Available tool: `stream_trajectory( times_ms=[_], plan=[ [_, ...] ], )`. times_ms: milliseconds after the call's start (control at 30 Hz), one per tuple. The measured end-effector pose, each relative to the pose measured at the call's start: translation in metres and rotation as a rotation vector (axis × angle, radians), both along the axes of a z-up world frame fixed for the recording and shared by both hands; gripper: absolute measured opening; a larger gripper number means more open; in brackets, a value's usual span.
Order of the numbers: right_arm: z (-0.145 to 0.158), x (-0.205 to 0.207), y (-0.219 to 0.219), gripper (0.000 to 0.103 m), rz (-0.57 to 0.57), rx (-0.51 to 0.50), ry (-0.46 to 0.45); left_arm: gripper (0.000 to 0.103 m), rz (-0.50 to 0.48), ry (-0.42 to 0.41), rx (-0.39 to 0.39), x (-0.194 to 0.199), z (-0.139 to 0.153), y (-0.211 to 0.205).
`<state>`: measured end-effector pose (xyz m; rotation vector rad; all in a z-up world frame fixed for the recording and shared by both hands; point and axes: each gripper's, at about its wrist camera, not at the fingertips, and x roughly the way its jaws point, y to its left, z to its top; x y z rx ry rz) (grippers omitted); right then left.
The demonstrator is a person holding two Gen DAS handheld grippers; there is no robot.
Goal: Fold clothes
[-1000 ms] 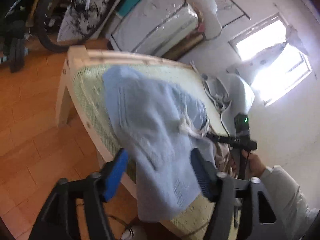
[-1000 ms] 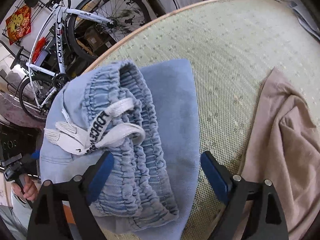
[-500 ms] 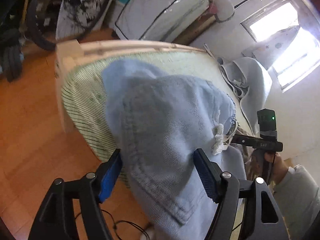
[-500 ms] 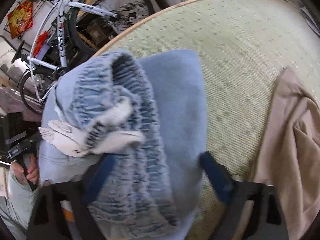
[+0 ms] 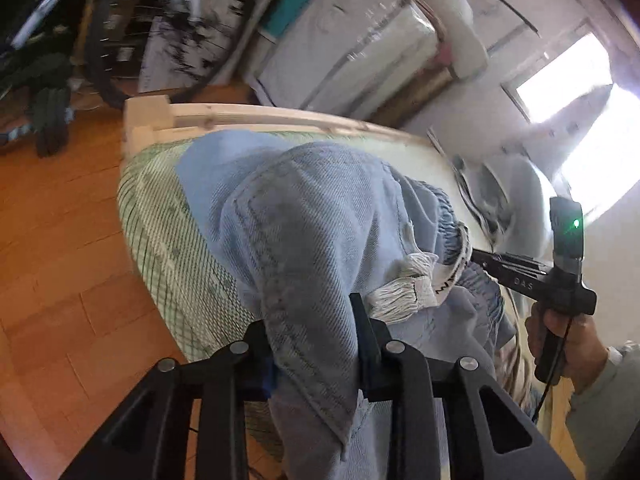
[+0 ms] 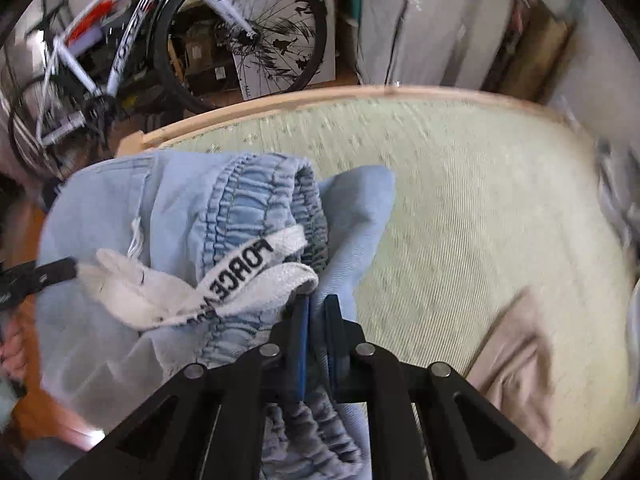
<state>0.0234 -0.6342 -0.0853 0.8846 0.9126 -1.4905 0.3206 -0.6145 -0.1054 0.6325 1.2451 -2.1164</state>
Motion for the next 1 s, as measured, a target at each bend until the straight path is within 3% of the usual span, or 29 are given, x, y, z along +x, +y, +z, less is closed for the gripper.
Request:
stream_trajectory(
  times_ms=[100,167,233,367,433,500,567,667,800,933,1000],
  plan=[
    [0.009,0.019,-0.023,0.006,0.024,-0.028,0.128,0.031,0.055,0.002,-0.003,-0.008,-0.003,0.005],
    [0.022,0.027,-0.039,0.001,0.049,-0.104,0.187,0.031,0.092,-0.015,-0.030,-0.014,-0.002,0.010],
    [0.030,0.036,-0.054,0.001,0.087,-0.142,0.133,0.031,0.104,-0.049,-0.067,-0.020,0.001,0.014],
    [0.020,0.058,-0.062,0.002,0.108,-0.103,0.167,0.039,0.081,-0.057,-0.081,-0.017,0.001,0.012],
    [0.023,0.052,-0.049,0.010,0.065,-0.118,0.130,0.043,0.053,-0.037,-0.076,-0.011,0.000,0.009],
    [0.028,0.040,-0.024,0.038,0.011,-0.156,0.066,0.044,0.051,-0.016,-0.067,-0.001,0.003,0.009],
    [0.025,0.036,-0.005,0.047,-0.023,-0.160,0.020,0.050,0.074,-0.002,-0.080,0.006,0.010,0.013],
    [0.011,0.037,0.017,0.052,-0.049,-0.125,-0.028,0.072,0.106,0.009,-0.107,0.010,0.020,0.022],
    [-0.006,0.039,0.047,0.052,-0.083,-0.084,-0.089,0.076,0.051,-0.047,-0.157,0.002,0.042,0.036],
    [0.051,0.049,0.084,0.054,-0.108,-0.216,-0.089,0.080,0.049,0.013,-0.273,0.013,0.085,0.057],
    [0.086,0.056,0.114,0.064,-0.109,-0.296,-0.064,0.080,0.036,0.042,-0.316,0.013,0.111,0.071]
  ],
)
